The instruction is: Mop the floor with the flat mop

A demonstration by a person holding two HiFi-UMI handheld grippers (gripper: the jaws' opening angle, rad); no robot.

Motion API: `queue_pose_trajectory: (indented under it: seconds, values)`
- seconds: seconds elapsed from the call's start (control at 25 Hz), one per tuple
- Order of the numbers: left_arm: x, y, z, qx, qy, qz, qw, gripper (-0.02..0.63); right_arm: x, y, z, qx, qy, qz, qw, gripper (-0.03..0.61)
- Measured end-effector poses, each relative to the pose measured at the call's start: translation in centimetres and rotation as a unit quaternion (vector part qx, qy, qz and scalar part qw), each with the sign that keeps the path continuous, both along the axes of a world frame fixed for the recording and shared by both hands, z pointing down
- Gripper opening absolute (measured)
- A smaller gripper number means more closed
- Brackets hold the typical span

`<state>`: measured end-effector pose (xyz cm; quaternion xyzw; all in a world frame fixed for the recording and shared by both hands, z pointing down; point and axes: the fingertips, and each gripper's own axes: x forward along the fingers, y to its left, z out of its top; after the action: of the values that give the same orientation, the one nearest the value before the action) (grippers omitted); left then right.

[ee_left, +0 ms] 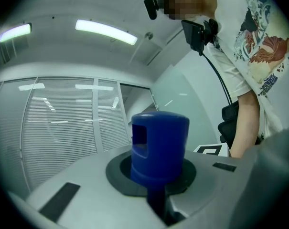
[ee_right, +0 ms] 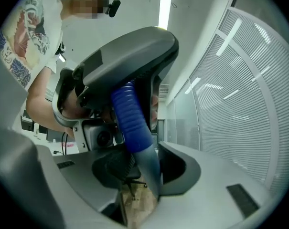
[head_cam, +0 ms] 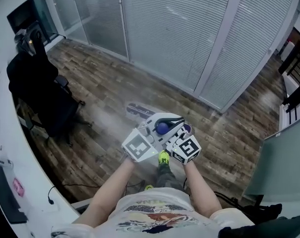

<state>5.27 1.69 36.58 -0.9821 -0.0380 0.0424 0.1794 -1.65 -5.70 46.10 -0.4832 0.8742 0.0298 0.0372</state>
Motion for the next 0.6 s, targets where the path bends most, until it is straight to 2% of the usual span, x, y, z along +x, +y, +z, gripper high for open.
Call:
queue_pose_trajectory:
  seconds: [0.28,0.4,0.6]
  values:
    - [-3.7,6.3,-1.4,-0.022,0.006,-0.018,0.9996,0.014,-4.1,6.8,-1.2,-0.011,-0.004,-0.028,1.0,0.144]
    - [-4.6,8.9,-0.9,-0.016,-0.005,-0.034,0.9993,0.015,-5.0,9.6,-0.8,-0.021,-0.005,-0.04,0.999,0.147]
    - [-5.2,14.1,-0.7,-0.016,0.002,-0.056,0.9983,0.014,-5.9,15.0,-0.3,-0.033,-0.006,-0.062,0.998,0.149]
